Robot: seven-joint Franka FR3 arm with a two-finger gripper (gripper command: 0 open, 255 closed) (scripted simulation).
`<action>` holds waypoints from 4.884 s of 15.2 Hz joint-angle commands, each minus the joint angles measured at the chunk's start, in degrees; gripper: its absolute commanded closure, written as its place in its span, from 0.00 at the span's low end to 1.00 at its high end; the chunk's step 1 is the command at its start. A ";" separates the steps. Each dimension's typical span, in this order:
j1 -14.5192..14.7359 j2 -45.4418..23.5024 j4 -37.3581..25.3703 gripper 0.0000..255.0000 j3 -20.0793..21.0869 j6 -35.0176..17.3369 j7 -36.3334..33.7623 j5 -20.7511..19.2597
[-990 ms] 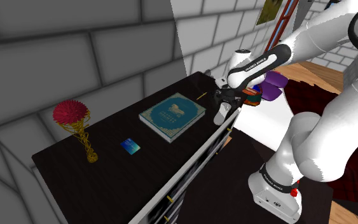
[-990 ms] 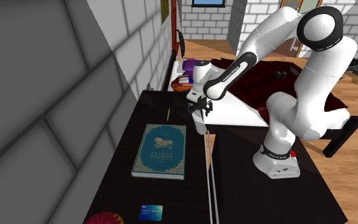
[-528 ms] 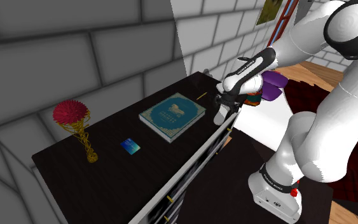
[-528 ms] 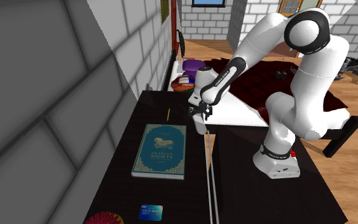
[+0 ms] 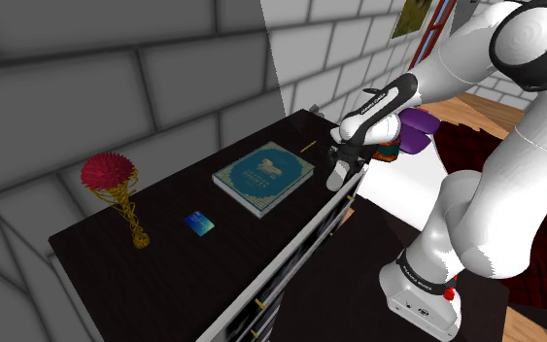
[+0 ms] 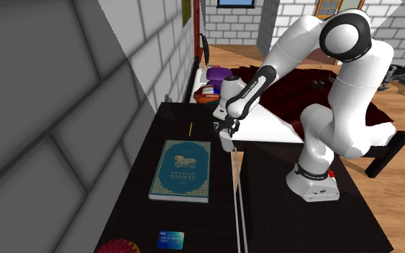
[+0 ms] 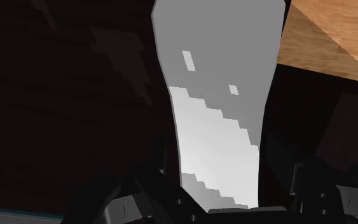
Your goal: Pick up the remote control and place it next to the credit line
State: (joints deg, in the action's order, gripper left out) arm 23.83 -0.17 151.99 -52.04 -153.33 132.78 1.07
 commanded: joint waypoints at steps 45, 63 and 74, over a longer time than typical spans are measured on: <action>6.25 18.46 1.31 1.00 27.91 16.20 -44.52 -12.56; 20.41 -0.46 -18.21 1.00 41.89 18.07 -64.06 -2.20; 24.16 -12.67 -31.16 1.00 45.55 19.00 -70.42 -0.47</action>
State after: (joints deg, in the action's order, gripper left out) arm 47.97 -12.10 121.03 -6.55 -133.74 62.39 0.50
